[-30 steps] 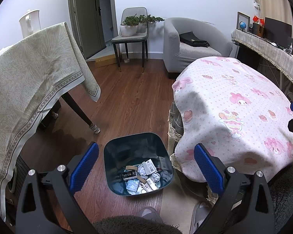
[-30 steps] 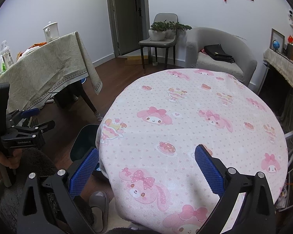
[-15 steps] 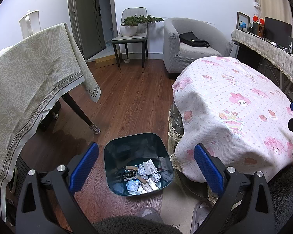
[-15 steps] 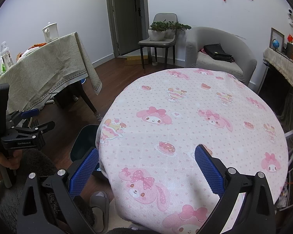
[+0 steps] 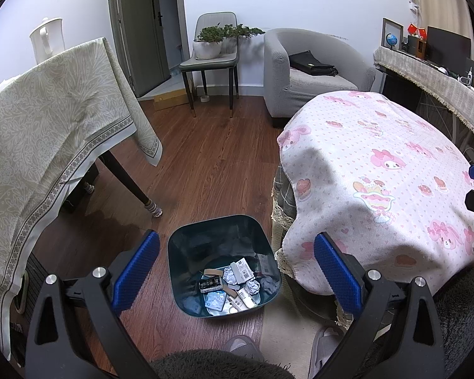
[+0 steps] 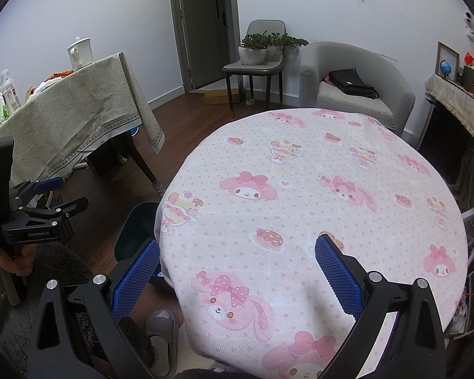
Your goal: Collect trash
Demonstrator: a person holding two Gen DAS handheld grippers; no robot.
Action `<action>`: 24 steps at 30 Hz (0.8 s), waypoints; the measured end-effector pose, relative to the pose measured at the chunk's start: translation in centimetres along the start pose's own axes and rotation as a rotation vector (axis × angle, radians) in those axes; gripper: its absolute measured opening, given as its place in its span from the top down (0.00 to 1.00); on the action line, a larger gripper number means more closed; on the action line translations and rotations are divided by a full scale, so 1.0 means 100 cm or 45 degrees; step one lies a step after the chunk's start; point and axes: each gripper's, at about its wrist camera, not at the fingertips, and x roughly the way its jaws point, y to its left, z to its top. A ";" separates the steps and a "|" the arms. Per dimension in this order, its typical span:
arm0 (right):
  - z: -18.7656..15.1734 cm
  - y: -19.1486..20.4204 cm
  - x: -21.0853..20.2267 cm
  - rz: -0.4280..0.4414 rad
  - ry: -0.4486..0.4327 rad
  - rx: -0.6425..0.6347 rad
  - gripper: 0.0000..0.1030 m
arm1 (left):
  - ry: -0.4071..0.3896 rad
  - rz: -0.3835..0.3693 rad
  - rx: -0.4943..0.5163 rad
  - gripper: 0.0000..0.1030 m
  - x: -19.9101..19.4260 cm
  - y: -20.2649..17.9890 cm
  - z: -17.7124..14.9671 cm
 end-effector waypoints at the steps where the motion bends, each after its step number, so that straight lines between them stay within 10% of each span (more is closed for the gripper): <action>1: 0.000 0.000 0.000 0.000 0.000 0.000 0.03 | 0.000 0.000 -0.001 0.03 0.000 0.000 0.000; 24: -0.001 0.000 0.002 0.000 0.005 0.003 0.03 | 0.002 0.000 -0.001 0.03 0.000 0.000 0.000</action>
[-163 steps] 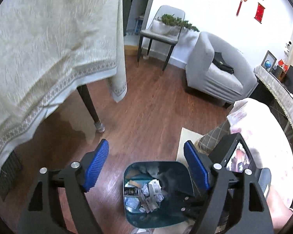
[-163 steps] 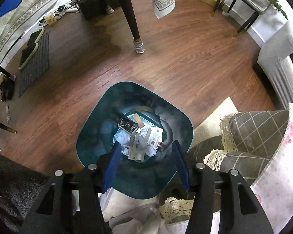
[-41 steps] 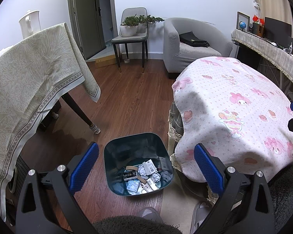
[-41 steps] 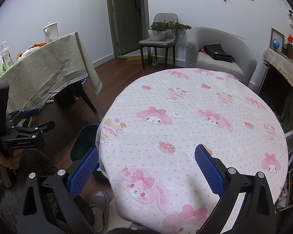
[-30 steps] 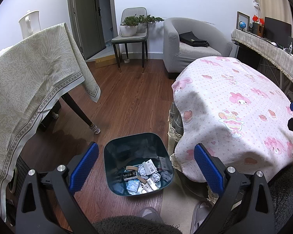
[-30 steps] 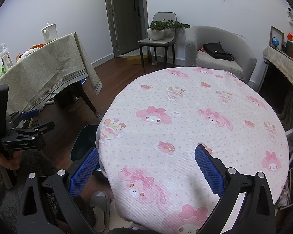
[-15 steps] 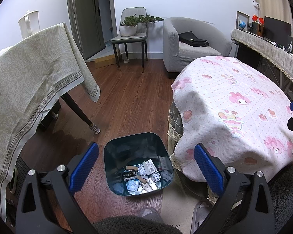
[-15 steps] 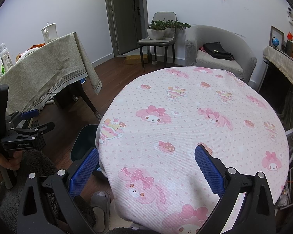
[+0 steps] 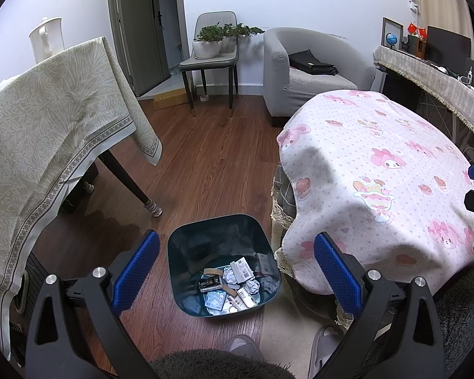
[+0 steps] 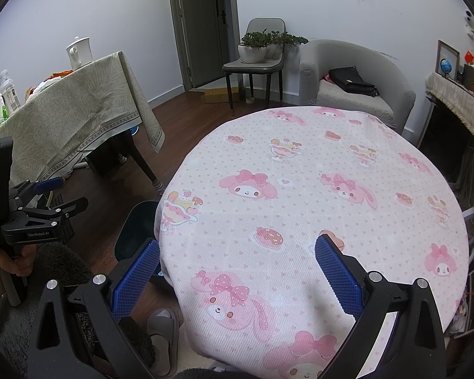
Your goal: Collect trash
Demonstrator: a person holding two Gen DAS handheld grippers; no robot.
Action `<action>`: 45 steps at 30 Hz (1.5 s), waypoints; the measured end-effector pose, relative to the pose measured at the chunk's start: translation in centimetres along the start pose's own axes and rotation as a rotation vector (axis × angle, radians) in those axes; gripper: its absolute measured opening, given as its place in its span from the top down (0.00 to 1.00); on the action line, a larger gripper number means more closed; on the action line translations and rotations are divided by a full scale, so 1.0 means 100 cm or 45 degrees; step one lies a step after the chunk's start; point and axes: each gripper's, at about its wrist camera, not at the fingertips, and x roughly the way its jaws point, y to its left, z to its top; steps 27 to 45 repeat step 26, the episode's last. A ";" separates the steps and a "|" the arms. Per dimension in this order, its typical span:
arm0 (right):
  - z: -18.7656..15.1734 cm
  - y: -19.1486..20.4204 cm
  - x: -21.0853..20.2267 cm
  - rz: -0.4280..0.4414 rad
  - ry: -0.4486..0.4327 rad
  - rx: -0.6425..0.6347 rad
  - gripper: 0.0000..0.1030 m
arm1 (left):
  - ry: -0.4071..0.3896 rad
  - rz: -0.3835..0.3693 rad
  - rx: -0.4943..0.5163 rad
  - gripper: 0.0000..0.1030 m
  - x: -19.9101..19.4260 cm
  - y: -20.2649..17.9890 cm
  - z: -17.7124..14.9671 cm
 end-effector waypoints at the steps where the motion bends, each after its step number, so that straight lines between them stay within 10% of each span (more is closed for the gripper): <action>1: 0.000 0.000 0.000 0.000 -0.001 0.001 0.03 | 0.000 0.000 0.000 0.03 0.000 0.000 0.000; 45: 0.001 -0.001 0.000 0.000 0.001 0.001 0.03 | 0.009 0.003 0.017 0.03 0.004 0.002 0.000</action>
